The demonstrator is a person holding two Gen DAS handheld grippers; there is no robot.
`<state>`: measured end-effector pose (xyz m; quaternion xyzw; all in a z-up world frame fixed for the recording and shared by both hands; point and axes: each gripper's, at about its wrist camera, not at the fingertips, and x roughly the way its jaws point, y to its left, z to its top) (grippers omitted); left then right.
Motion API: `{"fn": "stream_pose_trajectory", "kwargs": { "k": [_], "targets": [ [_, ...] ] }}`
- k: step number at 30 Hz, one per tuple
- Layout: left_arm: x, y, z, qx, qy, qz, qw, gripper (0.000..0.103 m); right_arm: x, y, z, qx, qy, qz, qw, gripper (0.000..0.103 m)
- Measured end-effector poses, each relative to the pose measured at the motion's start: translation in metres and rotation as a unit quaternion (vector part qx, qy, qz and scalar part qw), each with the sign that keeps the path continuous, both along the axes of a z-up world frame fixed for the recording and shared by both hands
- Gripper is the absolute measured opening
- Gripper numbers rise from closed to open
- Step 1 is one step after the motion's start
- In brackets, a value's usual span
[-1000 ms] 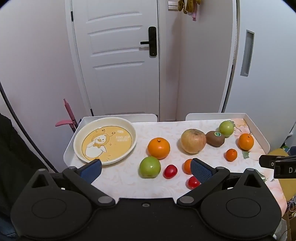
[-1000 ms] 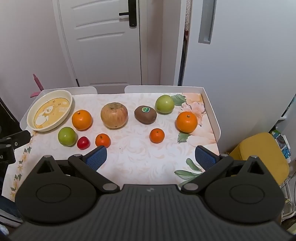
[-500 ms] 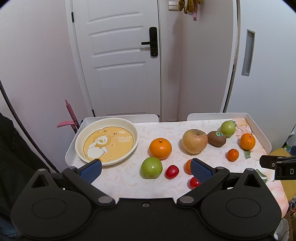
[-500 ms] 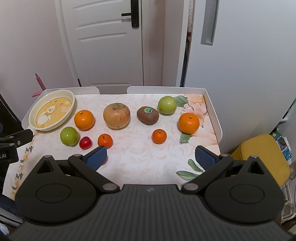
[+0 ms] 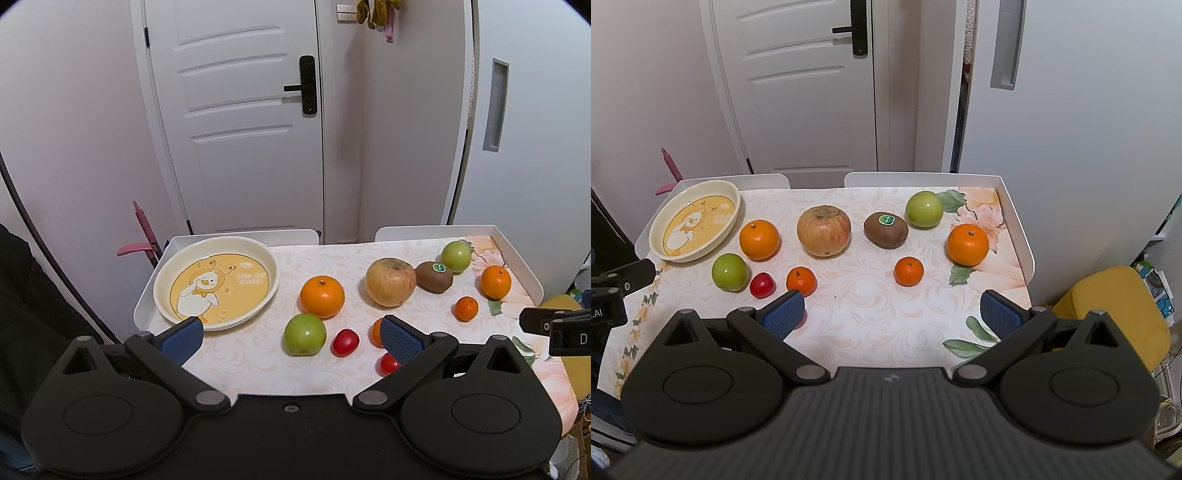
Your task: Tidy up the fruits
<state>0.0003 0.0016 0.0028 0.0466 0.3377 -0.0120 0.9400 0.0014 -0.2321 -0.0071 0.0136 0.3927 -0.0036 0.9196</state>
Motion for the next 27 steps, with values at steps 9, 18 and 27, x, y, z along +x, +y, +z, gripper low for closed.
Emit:
{"fn": "stream_pose_trajectory", "kwargs": {
  "k": [9,18,27],
  "targets": [
    [-0.0007,0.0006,0.0007,0.000,-0.001,0.000,1.0000,0.103,0.0002,-0.0002,-0.0009,0.000,-0.001,0.000,1.000,0.103],
    [0.0002,0.0015,0.0027,0.001,-0.001,0.002,1.0000,0.103,0.0012,0.0006,-0.0007,0.001,-0.001,-0.001,1.000,0.103],
    [0.0034,0.0027,0.0032,0.000,0.001,0.004,1.0000,0.103,0.0017,0.0001,-0.0015,0.000,-0.001,-0.001,1.000,0.103]
  ]
}}
